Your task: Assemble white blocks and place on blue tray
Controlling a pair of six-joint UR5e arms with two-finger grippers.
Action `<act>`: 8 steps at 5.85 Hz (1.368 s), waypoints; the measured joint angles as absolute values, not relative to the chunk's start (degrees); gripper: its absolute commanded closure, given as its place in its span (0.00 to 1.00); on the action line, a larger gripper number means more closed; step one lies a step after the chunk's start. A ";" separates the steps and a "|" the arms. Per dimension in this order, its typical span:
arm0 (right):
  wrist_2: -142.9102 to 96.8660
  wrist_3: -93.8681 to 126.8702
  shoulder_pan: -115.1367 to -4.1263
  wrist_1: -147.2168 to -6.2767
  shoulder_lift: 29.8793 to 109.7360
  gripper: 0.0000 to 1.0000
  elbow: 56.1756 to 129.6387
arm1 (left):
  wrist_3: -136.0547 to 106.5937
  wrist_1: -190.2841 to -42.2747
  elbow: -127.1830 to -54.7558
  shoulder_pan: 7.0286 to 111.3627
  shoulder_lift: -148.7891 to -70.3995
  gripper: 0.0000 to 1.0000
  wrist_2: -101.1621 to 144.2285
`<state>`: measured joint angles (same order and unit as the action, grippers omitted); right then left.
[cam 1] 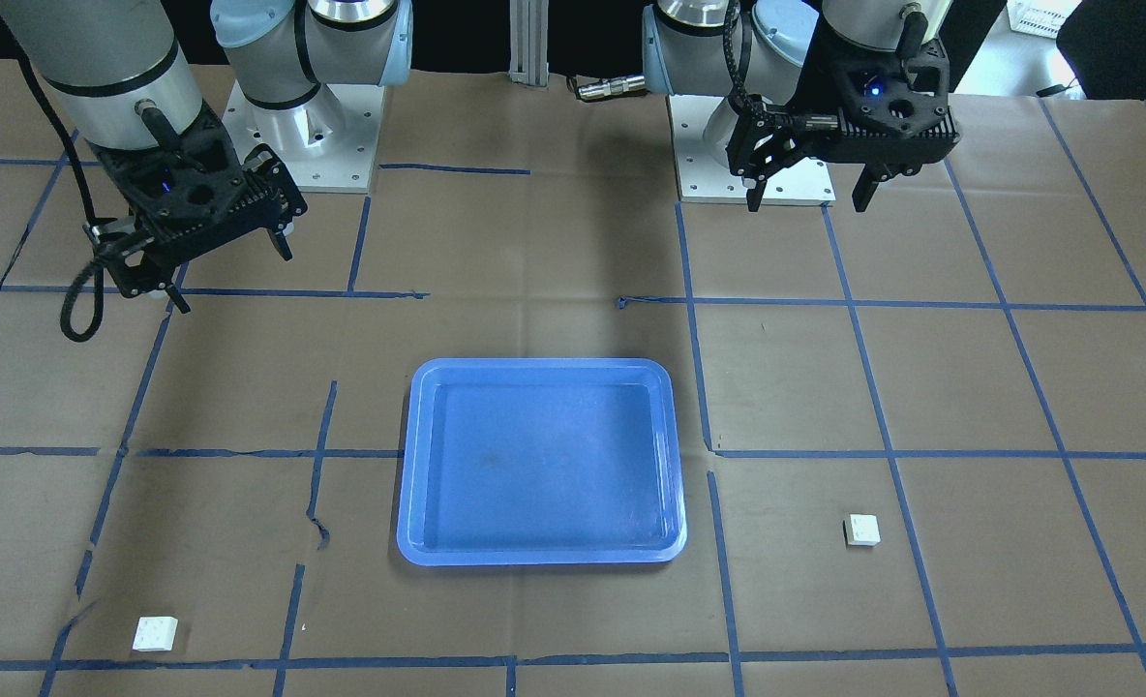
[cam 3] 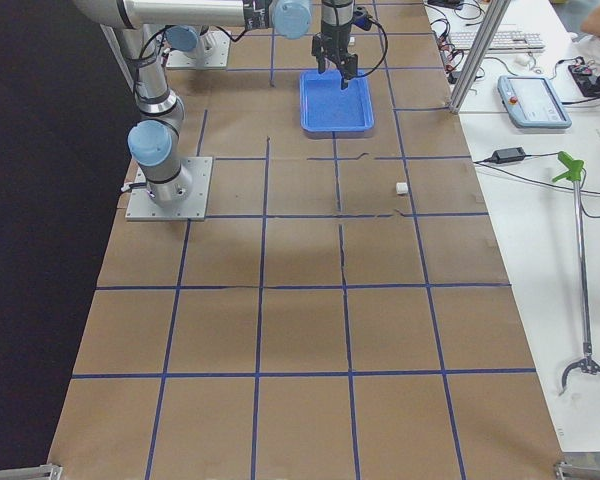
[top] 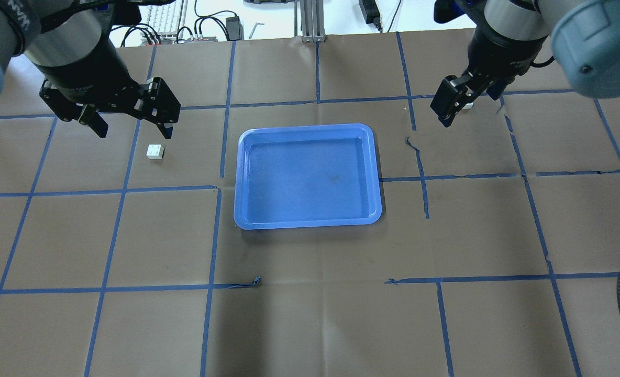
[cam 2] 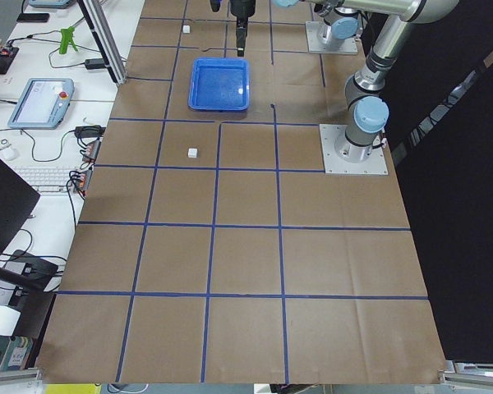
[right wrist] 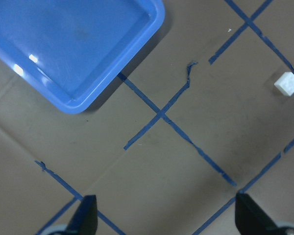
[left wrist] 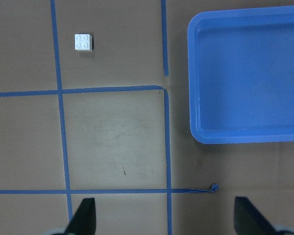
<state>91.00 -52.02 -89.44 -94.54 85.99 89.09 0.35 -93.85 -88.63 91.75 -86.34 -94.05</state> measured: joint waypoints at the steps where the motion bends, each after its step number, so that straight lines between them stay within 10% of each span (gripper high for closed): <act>1: 90.92 -65.93 -87.23 -95.84 84.36 0.00 88.79 | 0.35 -93.81 -88.82 91.85 -86.34 0.00 -94.07; 8: 80.88 -107.24 -73.34 -96.75 58.94 0.00 64.54 | 0.35 -93.53 -89.37 91.83 -86.24 0.00 -94.23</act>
<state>80.88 -107.24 -73.34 -96.75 58.94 64.54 0.35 -93.53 -89.37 91.83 -86.24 -94.23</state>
